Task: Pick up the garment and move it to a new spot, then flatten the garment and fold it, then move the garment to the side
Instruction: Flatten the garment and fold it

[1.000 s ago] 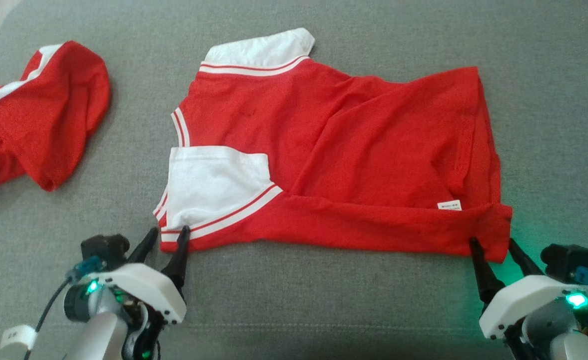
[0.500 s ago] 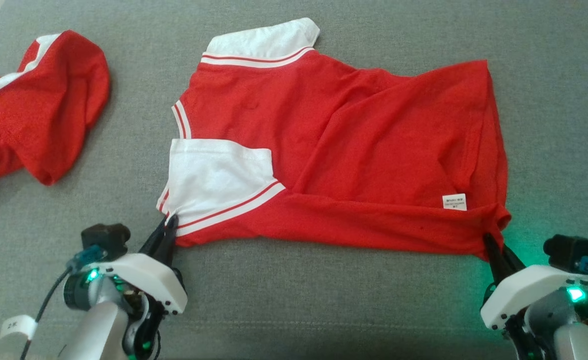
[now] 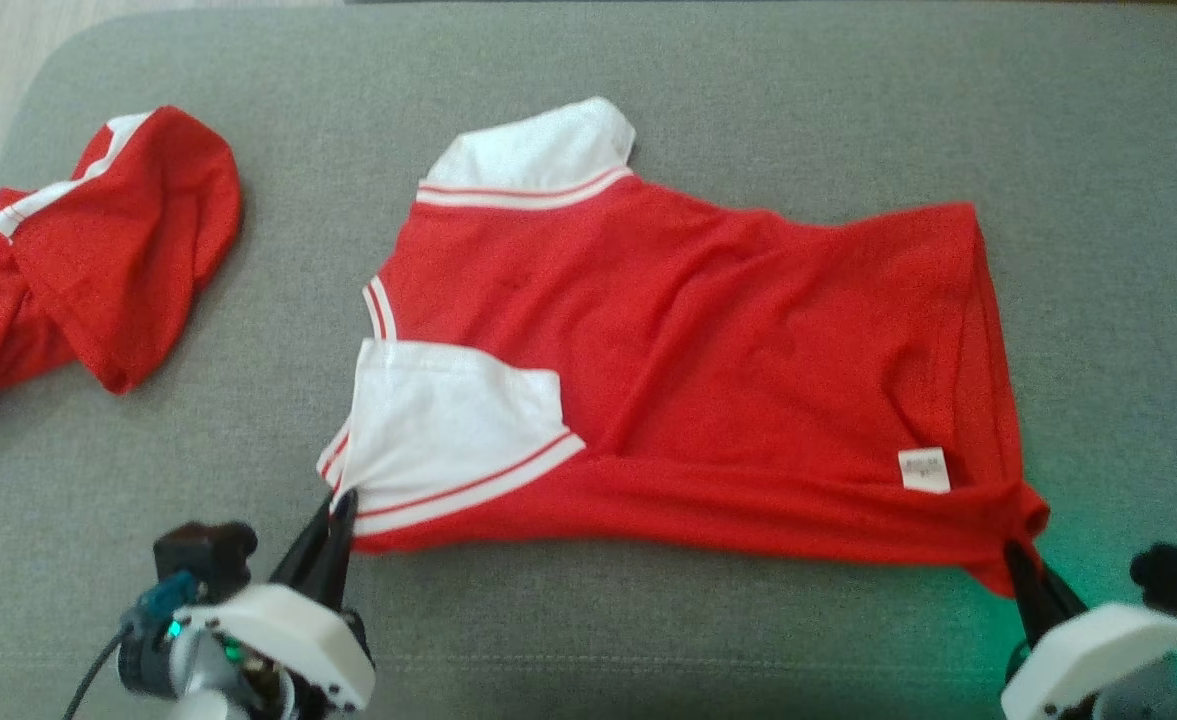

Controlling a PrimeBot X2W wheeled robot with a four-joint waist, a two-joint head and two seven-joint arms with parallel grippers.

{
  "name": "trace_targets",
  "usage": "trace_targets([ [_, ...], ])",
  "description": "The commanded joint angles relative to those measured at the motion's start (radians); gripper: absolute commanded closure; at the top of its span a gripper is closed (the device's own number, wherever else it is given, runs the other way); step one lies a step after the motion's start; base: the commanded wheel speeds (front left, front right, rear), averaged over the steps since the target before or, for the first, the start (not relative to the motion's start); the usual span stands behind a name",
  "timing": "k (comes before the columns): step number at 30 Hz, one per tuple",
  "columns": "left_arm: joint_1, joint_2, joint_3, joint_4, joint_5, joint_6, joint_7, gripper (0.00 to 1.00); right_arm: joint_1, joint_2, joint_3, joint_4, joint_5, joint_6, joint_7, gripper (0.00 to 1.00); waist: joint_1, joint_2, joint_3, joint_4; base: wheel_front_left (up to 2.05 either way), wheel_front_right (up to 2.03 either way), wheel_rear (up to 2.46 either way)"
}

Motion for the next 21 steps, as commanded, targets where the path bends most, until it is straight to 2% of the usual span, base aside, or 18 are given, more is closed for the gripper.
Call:
trace_targets([
  [1, 0.007, 0.031, 0.043, -0.064, -0.008, 0.018, 0.01, 1.0, 0.014, -0.008, 0.008, -0.049, 0.015, -0.001, 0.006, 1.0, 0.0, 0.0, -0.014, -0.003, 0.0, 0.0, 0.0],
  [4, 0.042, 0.04, 0.041, -0.109, -0.012, 0.034, 0.035, 1.0, 0.034, -0.008, -0.003, -0.06, 0.025, -0.001, 0.013, 1.0, 0.0, 0.0, -0.022, -0.004, 0.0, 0.0, 0.0],
  [5, 0.05, 0.041, 0.037, -0.119, -0.013, 0.036, 0.045, 1.0, 0.038, -0.008, -0.004, -0.06, 0.028, -0.001, 0.014, 0.75, 0.0, 0.0, -0.024, -0.005, 0.0, 0.0, 0.0],
  [6, 0.056, 0.043, 0.034, -0.125, -0.014, 0.039, 0.054, 1.0, 0.04, -0.008, -0.003, -0.059, 0.03, -0.001, 0.014, 0.16, 0.0, 0.0, -0.026, -0.005, 0.0, 0.0, 0.0],
  [7, 0.061, 0.043, 0.031, -0.13, -0.016, 0.041, 0.061, 0.72, 0.039, -0.008, -0.002, -0.06, 0.031, -0.001, 0.007, 0.0, 0.0, 0.0, -0.027, -0.006, 0.0, 0.0, 0.0],
  [8, 0.065, 0.043, 0.03, -0.132, -0.016, 0.046, 0.068, 0.03, 0.035, -0.008, 0.001, -0.064, 0.03, -0.001, -0.004, 0.0, 0.0, 0.0, -0.029, -0.008, 0.0, 0.0, 0.0],
  [9, 0.067, 0.043, 0.029, -0.135, -0.015, 0.05, 0.07, 0.0, 0.029, -0.008, 0.006, -0.07, 0.028, -0.001, -0.017, 0.0, 0.0, 0.0, -0.033, -0.011, 0.0, 0.0, 0.0],
  [12, 0.07, 0.04, 0.031, -0.146, -0.01, 0.06, 0.058, 0.0, 0.016, -0.008, 0.015, -0.092, 0.01, -0.001, -0.048, 0.0, 0.0, 0.0, -0.039, -0.015, 0.0, 0.0, 0.0],
  [21, 0.044, 0.049, 0.065, -0.222, 0.073, 0.137, -0.061, 0.0, -0.062, -0.011, 0.073, -0.246, -0.104, -0.001, -0.206, 0.0, 0.0, 0.0, -0.093, -0.024, 0.0, 0.0, 0.0],
])
